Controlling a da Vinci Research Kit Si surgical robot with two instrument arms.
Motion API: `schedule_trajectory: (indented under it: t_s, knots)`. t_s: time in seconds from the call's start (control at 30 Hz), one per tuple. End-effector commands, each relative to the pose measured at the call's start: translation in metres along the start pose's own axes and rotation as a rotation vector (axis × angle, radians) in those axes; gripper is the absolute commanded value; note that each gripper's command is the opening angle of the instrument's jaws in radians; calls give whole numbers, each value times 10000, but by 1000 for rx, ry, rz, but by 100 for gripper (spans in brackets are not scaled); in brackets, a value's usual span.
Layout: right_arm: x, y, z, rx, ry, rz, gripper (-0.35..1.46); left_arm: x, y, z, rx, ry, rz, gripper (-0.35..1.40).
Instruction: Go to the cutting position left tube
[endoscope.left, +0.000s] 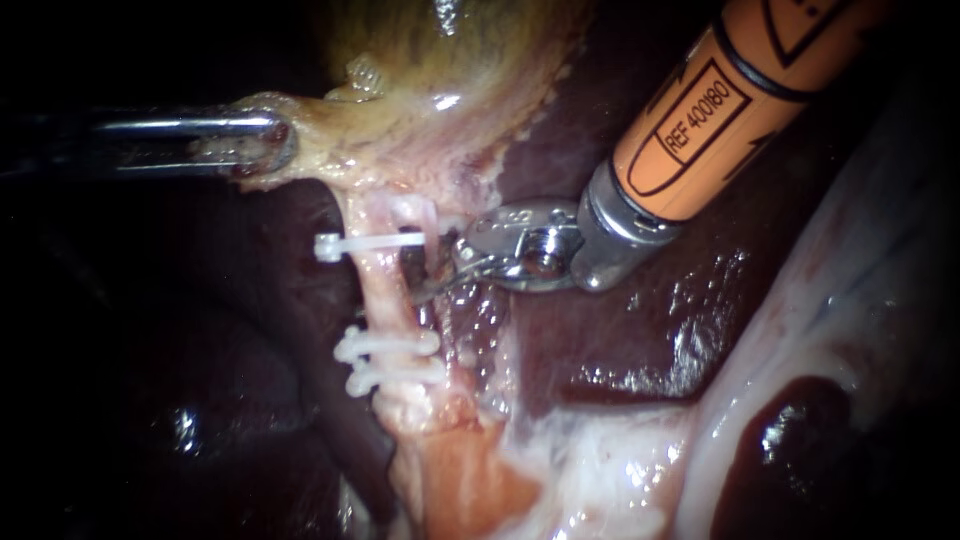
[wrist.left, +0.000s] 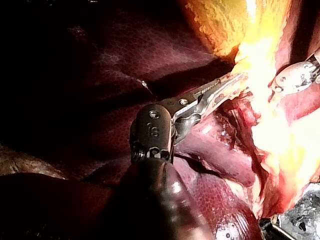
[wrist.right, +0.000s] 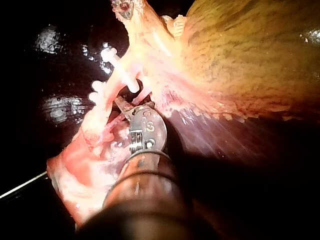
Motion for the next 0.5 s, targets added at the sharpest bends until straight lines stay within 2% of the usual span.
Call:
schedule_trajectory:
  t_s: [0.03, 0.23, 0.5]
  knots:
    - [-1, 0, -1, 0, 0, -1, 140, 0, 0, 0, 1, 0, 0, -35]
    - [-6, 0, -11, 4, -1, 4, 140, 0, 0, 0, 1, 0, 0, -35]
    - [-19, -2, -42, 17, -3, 13, 141, 0, 0, 0, 0, 0, 0, -35]
